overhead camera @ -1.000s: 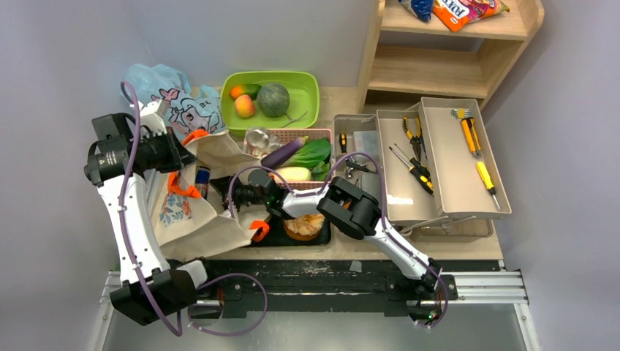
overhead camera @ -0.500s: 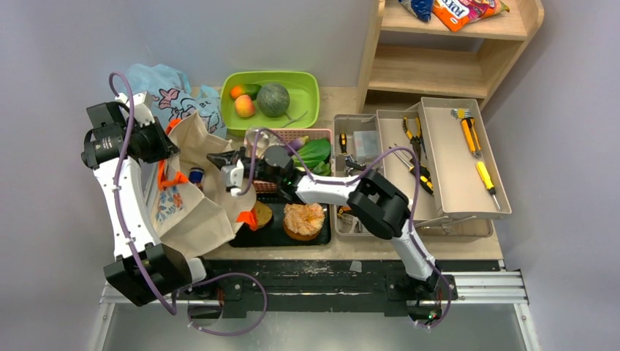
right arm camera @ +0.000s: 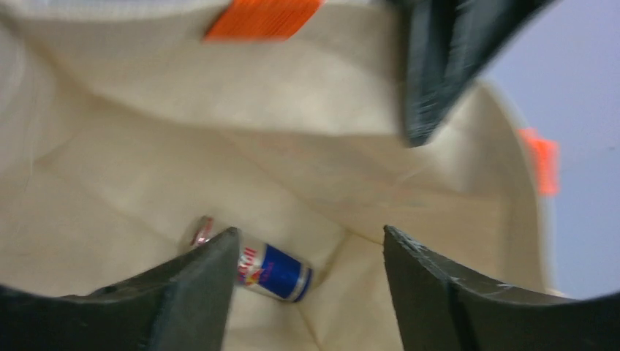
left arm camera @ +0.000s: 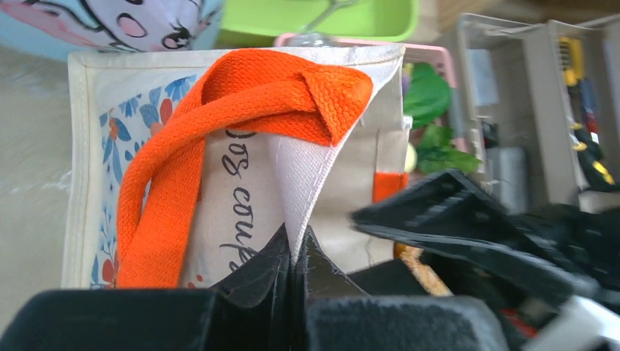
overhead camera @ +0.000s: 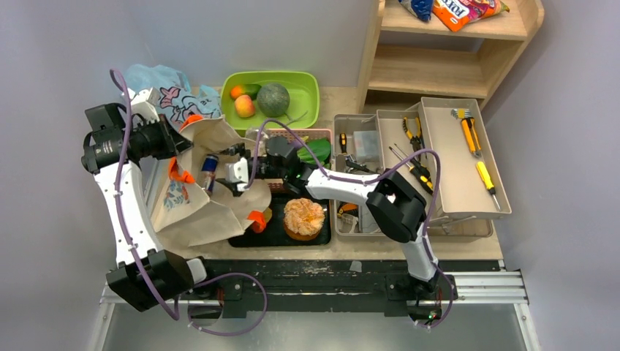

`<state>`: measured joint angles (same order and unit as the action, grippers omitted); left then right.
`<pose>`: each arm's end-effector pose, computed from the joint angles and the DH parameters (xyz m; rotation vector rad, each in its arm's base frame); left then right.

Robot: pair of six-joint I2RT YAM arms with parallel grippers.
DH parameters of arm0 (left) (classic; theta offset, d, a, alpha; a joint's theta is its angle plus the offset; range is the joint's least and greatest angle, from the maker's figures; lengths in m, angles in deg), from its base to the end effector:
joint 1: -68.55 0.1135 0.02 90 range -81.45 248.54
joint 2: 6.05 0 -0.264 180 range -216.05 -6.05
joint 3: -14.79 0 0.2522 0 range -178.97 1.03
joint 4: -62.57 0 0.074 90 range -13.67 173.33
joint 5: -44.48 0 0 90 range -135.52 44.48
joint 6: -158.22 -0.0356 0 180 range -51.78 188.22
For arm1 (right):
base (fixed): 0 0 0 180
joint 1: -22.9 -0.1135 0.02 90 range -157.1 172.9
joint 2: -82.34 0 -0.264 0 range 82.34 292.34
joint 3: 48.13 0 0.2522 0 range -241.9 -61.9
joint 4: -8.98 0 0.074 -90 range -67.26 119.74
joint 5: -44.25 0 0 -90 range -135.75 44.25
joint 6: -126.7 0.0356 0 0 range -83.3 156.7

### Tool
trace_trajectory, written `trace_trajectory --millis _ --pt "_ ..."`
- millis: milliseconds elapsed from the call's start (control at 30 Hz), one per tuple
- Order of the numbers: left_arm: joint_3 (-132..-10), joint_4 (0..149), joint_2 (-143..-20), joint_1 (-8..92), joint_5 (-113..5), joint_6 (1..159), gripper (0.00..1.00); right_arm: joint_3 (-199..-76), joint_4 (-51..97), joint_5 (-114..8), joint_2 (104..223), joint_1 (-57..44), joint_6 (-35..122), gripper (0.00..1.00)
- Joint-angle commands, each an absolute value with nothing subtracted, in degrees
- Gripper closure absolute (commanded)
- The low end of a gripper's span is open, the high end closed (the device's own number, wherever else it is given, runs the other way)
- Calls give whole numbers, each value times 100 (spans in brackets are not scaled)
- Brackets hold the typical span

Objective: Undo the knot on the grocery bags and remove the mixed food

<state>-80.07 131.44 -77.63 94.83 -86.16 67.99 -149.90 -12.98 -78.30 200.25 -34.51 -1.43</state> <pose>0.2245 0.0850 0.3915 -0.1701 2.1957 -0.5811 0.2474 0.4226 0.2872 -1.3884 0.6274 0.6860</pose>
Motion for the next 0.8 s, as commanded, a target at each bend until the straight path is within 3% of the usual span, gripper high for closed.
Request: trace_trajectory --millis 0,100,233,433,767 --pt "-8106 12453 -7235 9500 -10477 6489 100 -14947 -256 -7835 20172 -3627 -1772 25" --pt "-8137 12488 -7092 9499 -10836 6293 100 -14827 -298 -7533 20426 -3727 -2741 11" --pt "-8492 12944 -7106 9480 -11208 5925 100 -14718 -704 -7167 20780 -3848 -3519 5" --pt "-9148 13719 -7139 9266 -11179 5512 100 -15338 -772 -6505 21332 -3976 -4281 3" --pt "-9257 14591 -6981 9057 -11280 5234 100 -15743 -1672 -5946 21661 -4007 -4317 1"
